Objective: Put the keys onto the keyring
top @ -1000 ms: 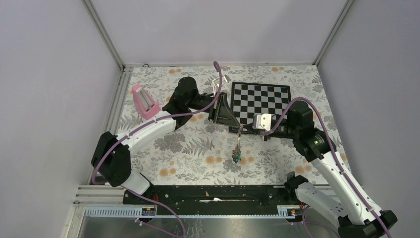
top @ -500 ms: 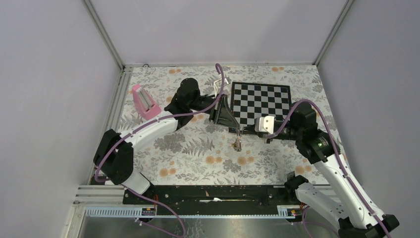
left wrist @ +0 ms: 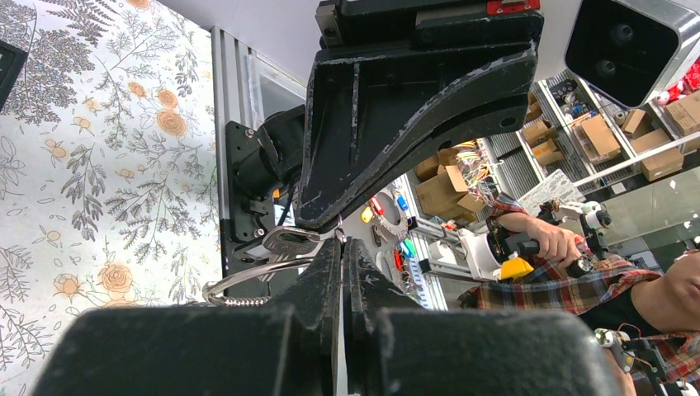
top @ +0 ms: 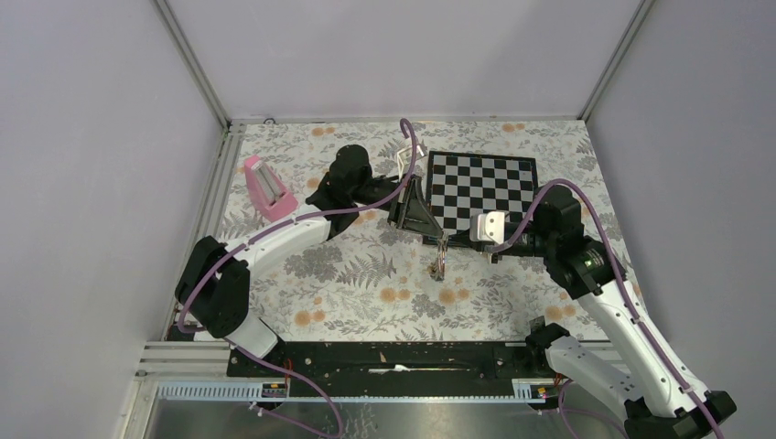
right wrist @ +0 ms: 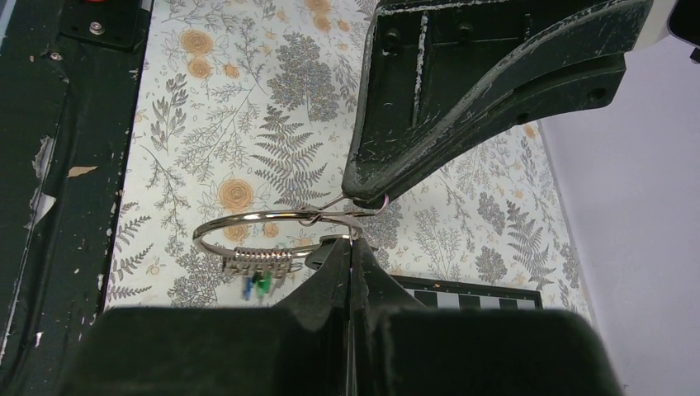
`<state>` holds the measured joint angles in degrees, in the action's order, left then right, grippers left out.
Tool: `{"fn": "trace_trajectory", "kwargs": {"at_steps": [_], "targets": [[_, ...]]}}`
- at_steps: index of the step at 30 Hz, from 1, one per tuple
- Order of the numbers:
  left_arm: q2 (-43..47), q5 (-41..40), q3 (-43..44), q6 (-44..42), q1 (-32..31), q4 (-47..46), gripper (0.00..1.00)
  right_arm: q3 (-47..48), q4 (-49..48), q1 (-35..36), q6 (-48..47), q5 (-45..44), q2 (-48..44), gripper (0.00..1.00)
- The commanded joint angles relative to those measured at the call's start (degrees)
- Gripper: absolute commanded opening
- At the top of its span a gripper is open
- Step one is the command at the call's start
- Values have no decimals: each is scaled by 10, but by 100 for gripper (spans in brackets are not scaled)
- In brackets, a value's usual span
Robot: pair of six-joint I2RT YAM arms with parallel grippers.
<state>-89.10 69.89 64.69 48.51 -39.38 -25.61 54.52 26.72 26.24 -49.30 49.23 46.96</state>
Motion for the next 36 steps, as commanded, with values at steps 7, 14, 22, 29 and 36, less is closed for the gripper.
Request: {"fn": "trace_trajectory", "kwargs": {"at_steps": [7,14,22,29,36], "targets": [[1,-4,9,4,-3,-39,0,23,-17,2,17,33,6,0],[-1,-8,8,0,-4,-35,0,22,-23,2,22,34,4,0],[0,-11,8,-8,-4,-26,0,23,-25,2,24,38,5,0],[-2,-13,8,-18,-4,-14,0,23,-28,2,29,38,6,0],[-3,-13,9,-20,-8,-12,0,23,-31,2,33,41,8,0]]}}
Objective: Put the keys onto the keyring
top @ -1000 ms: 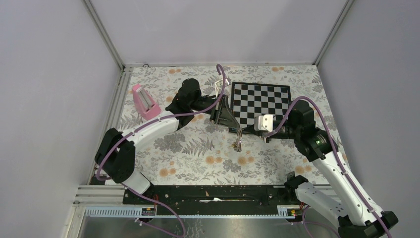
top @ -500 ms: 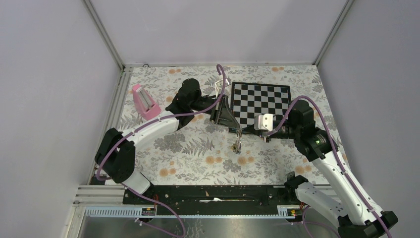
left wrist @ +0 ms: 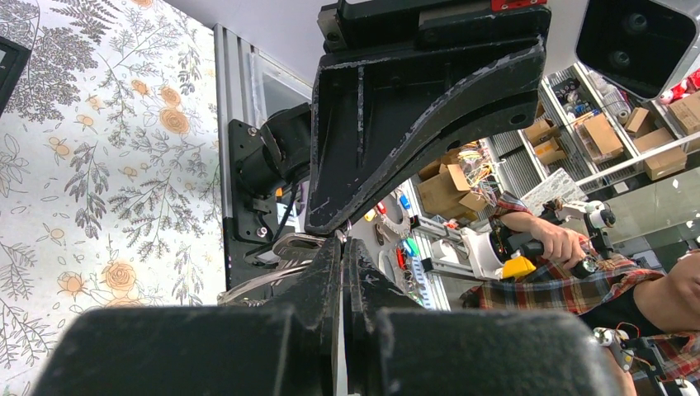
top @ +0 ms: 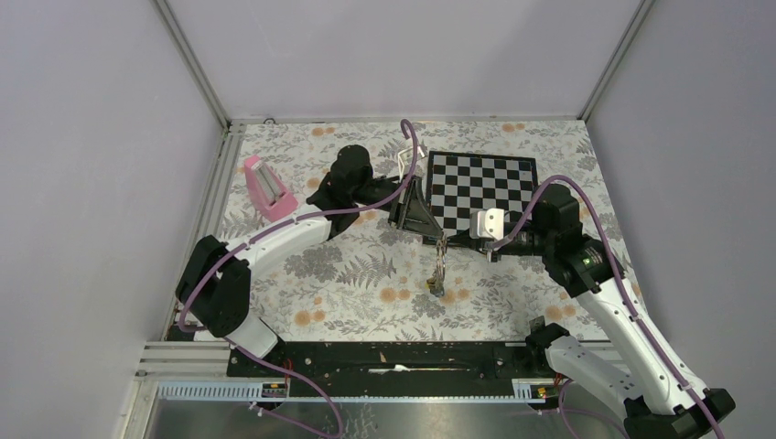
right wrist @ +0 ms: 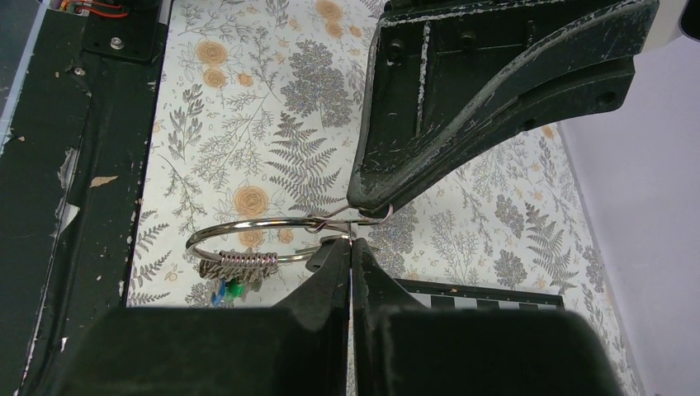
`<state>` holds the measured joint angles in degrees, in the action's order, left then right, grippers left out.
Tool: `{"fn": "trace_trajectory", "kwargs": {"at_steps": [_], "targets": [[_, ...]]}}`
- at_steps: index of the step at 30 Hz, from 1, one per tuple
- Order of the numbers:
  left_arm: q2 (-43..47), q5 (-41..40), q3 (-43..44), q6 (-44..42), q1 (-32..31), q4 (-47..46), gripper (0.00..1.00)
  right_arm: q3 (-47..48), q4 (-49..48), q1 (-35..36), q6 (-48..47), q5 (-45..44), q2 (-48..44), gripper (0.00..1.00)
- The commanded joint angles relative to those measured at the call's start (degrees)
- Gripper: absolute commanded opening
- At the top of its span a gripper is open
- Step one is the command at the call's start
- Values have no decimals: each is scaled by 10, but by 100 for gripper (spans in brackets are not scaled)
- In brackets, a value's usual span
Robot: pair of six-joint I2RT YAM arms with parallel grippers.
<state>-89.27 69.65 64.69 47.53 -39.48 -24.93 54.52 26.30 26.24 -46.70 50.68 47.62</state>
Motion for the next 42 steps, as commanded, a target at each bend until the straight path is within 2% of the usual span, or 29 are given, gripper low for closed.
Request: {"fn": "trace_trajectory", "kwargs": {"at_steps": [1,29,42], "targets": [[-1,-10,10,-10,-7,-19,0,23,-27,2,7,26,2,0],[-4,-13,16,-38,-15,14,0,20,-41,3,20,18,6,0],[17,-2,10,-39,-5,6,0,-2,-24,-3,-13,-35,-21,0]]}}
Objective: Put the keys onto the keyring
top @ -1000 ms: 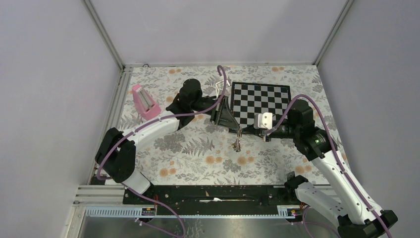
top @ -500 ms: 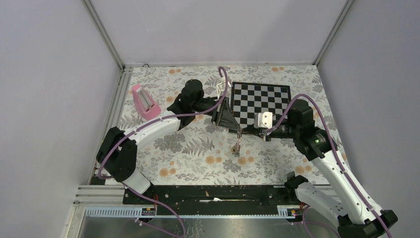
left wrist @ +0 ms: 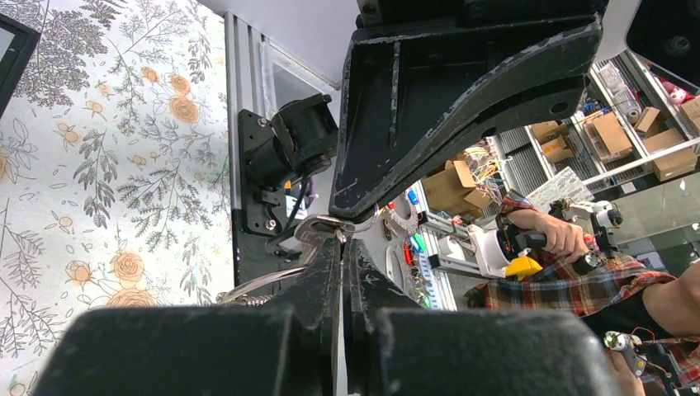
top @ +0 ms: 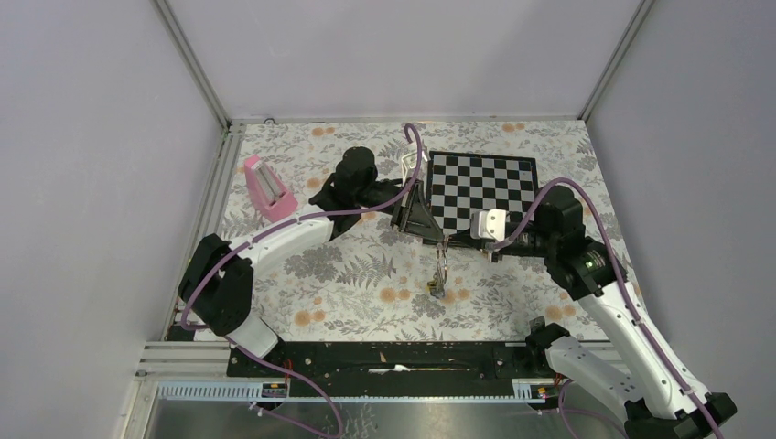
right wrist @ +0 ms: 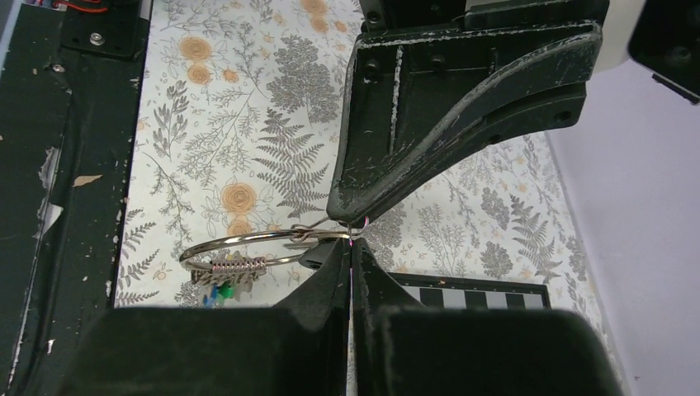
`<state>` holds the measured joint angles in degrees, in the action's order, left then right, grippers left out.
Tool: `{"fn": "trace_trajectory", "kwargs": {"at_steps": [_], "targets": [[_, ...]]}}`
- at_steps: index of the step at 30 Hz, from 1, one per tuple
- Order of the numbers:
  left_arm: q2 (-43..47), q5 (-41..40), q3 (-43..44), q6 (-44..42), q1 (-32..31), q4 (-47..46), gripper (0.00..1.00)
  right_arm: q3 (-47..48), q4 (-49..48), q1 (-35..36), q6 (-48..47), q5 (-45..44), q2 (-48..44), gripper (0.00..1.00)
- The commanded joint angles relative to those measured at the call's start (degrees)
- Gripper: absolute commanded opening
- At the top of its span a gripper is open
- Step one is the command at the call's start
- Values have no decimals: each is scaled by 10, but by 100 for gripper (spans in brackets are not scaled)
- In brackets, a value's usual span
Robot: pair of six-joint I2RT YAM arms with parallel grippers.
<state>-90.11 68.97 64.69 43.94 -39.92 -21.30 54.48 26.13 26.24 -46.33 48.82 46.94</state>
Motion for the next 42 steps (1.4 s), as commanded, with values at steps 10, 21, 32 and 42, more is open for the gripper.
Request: {"fn": "trace_trajectory", "kwargs": {"at_steps": [10,21,32,42], "targets": [[33,10,3,23,5,-64,0,-5,-3,-10,-27,-6,-14,0],[21,6,7,56,5,-96,0,-20,-27,-10,-9,14,-5,0],[17,1,1,52,4,-95,0,-16,-45,-9,16,35,0,0],[16,0,-2,46,2,-89,0,-16,-51,-9,23,36,0,0]]}}
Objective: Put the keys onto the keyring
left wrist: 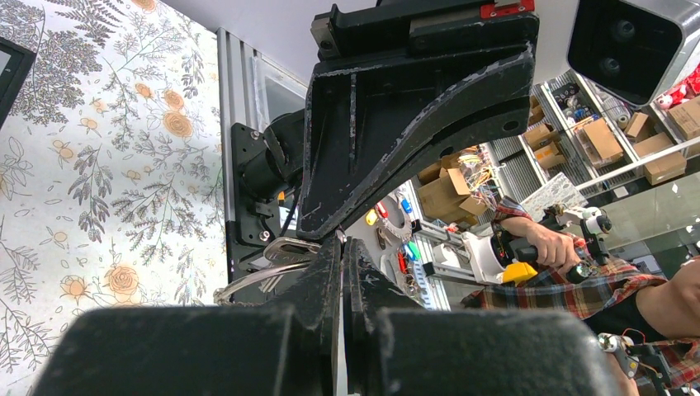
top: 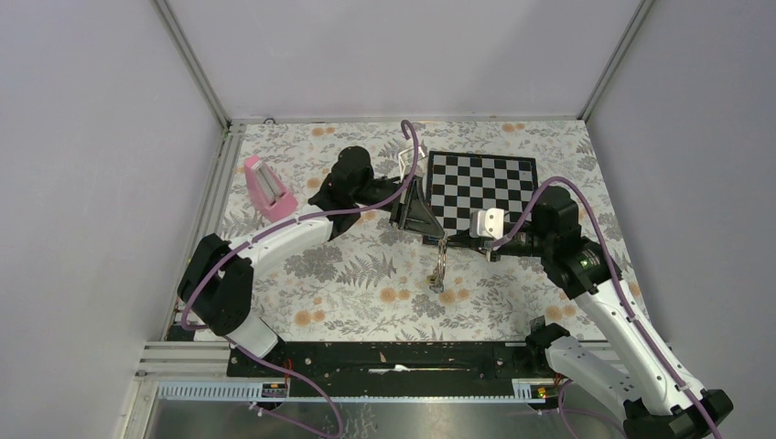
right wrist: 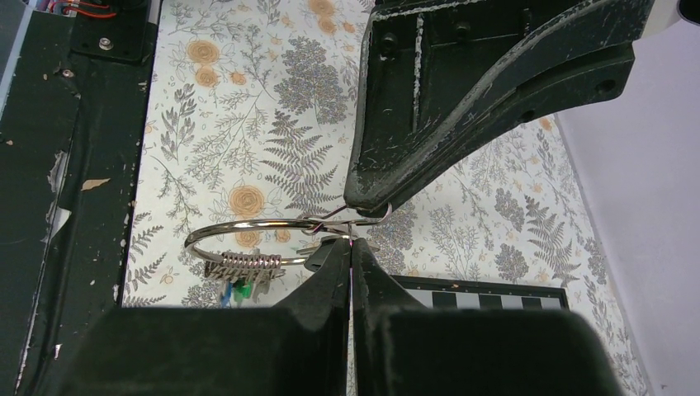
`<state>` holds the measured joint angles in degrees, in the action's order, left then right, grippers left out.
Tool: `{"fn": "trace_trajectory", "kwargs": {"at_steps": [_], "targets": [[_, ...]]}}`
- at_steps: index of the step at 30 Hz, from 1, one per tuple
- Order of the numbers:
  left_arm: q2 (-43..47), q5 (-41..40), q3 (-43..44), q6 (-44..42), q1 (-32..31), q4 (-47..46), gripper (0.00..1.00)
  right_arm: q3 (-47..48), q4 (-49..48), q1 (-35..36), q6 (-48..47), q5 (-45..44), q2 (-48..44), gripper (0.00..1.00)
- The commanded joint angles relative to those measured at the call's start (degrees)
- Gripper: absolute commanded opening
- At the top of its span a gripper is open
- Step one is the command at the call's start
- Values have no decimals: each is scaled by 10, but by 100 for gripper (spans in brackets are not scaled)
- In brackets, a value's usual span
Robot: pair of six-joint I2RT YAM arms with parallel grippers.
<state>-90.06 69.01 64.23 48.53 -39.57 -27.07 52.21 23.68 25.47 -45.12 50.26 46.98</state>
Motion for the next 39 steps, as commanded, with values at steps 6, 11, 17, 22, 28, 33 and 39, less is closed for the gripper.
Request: {"fn": "trace_trajectory", "kwargs": {"at_steps": [6,11,17,22,28,33,39], "targets": [[13,-1,4,-3,-4,-29,0,7,-29,-2,14,23,0,0],[11,-2,5,-7,-5,-23,0,9,-29,-2,16,26,0,0],[11,-4,7,-17,-6,-10,0,10,-28,-2,17,28,0,0],[13,-8,9,-31,-6,7,0,12,-27,-2,19,31,0,0],[10,-13,13,-43,-6,23,0,12,-28,-2,22,34,1,0],[10,-14,17,-44,-6,26,0,12,-29,-2,24,35,1,0],[7,-18,22,-43,-6,28,0,9,-34,-2,29,35,3,0]]}}
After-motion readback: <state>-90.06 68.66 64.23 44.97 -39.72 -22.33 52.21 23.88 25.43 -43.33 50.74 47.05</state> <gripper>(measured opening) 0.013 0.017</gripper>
